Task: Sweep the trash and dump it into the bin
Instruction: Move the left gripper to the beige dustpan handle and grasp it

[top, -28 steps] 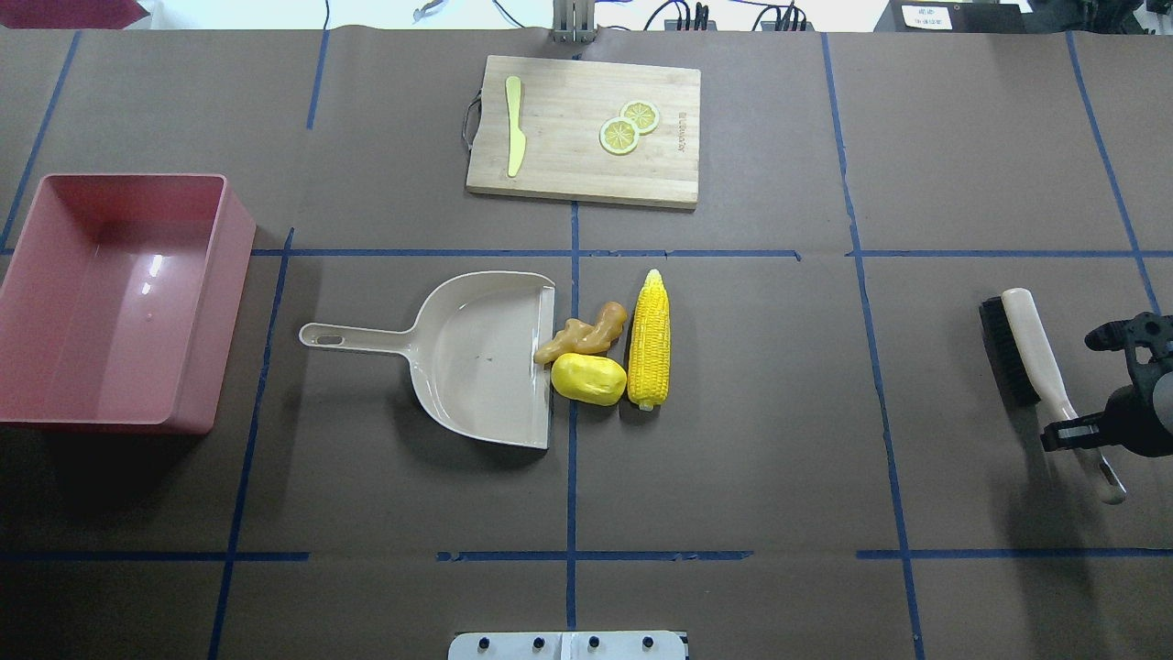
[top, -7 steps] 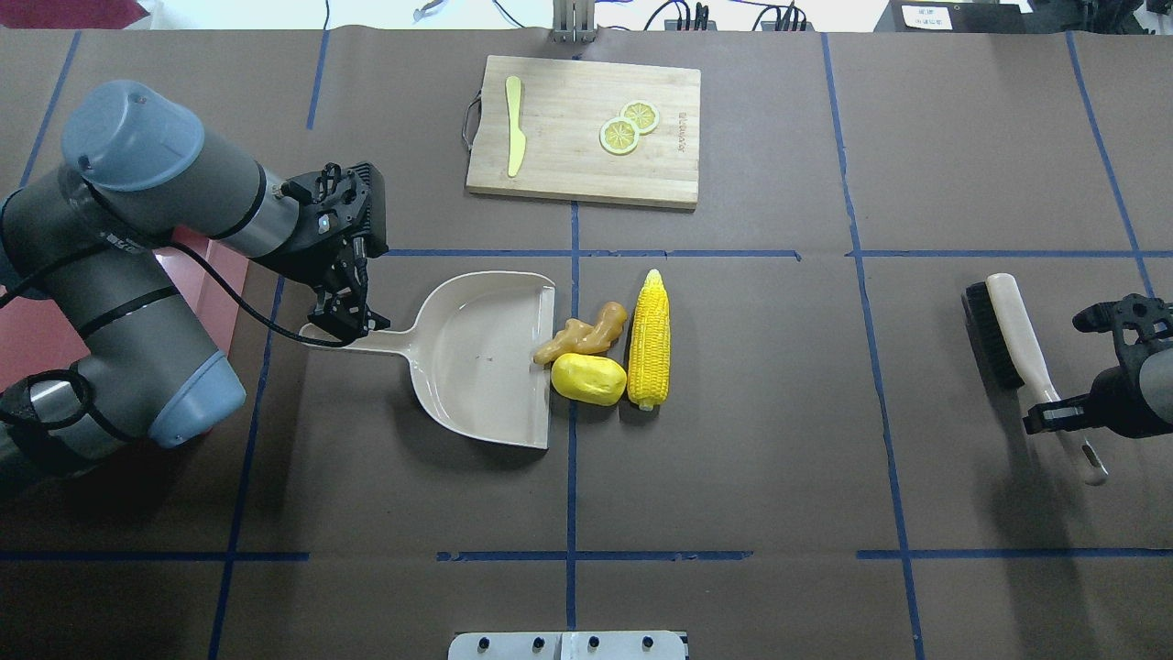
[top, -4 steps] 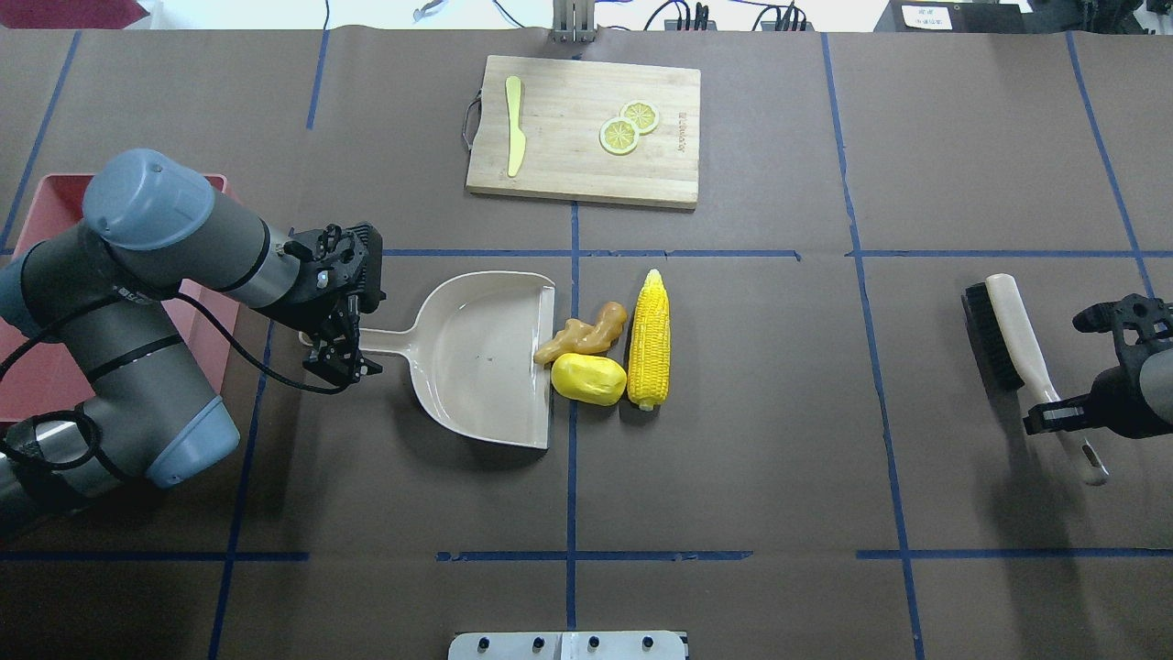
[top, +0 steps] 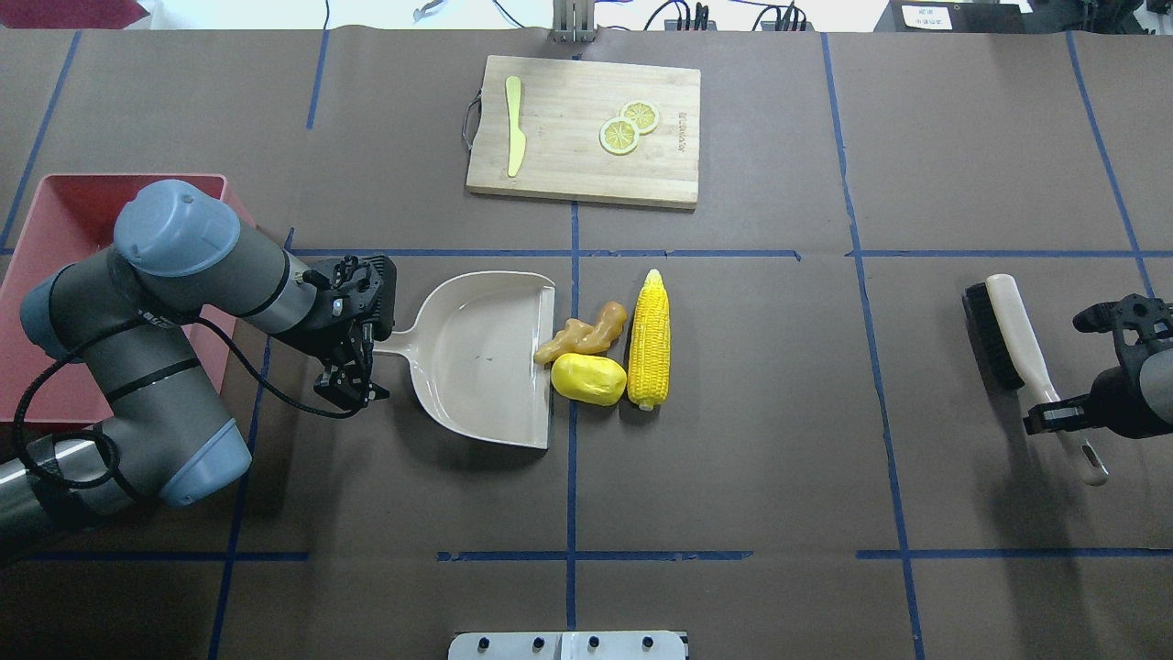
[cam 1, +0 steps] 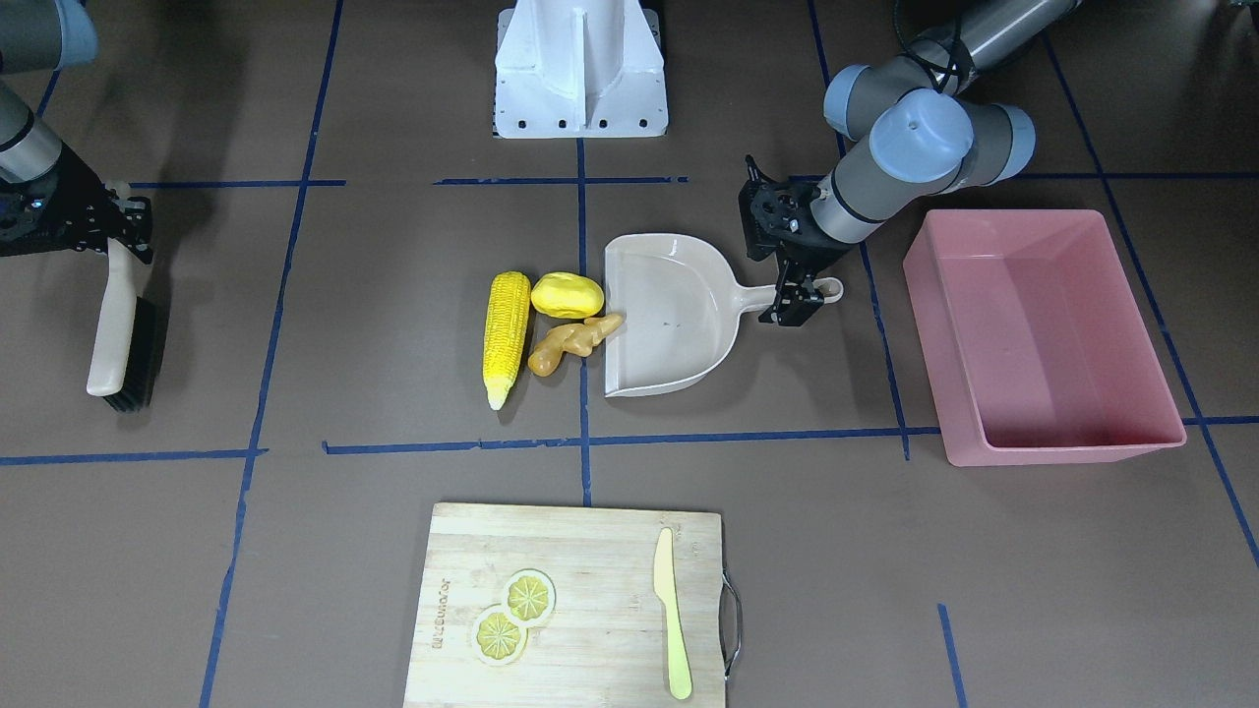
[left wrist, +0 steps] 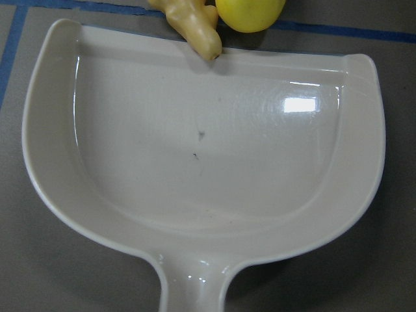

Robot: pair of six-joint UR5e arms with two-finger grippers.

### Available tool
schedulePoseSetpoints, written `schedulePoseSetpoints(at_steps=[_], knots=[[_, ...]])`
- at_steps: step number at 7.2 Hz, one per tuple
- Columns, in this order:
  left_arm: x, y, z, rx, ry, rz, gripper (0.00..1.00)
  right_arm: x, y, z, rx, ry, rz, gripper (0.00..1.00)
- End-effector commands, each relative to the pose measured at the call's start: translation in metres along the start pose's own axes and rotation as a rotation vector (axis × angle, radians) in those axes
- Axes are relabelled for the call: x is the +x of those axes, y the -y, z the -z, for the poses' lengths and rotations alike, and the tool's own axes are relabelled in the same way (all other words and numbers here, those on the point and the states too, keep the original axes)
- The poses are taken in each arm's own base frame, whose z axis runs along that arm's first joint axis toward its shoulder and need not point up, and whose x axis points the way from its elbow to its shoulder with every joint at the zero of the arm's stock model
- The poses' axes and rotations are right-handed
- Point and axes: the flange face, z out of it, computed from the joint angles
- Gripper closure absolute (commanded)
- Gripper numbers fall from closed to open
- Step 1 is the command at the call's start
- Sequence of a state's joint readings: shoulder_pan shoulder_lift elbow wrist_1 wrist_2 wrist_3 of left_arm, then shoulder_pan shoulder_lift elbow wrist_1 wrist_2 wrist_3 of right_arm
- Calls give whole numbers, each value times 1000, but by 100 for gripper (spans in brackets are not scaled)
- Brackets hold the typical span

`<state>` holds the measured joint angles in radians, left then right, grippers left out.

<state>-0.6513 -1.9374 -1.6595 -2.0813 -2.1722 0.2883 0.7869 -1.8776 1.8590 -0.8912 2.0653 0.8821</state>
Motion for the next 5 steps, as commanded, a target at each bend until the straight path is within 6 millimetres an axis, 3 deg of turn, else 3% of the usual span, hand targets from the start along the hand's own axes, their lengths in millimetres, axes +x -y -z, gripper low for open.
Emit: schedulePoseSetpoints(at_steps=[1, 3, 5], knots=[[4, 2, -11, -7, -14, -1, 5, 1, 0, 0, 0, -1, -1, 100], [2, 9, -10, 1, -14, -2, 14, 0, 0, 0, 1, 0, 0, 100], [2, 7, -11, -4, -15, 6, 35, -1, 0, 1, 1, 1, 1, 100]])
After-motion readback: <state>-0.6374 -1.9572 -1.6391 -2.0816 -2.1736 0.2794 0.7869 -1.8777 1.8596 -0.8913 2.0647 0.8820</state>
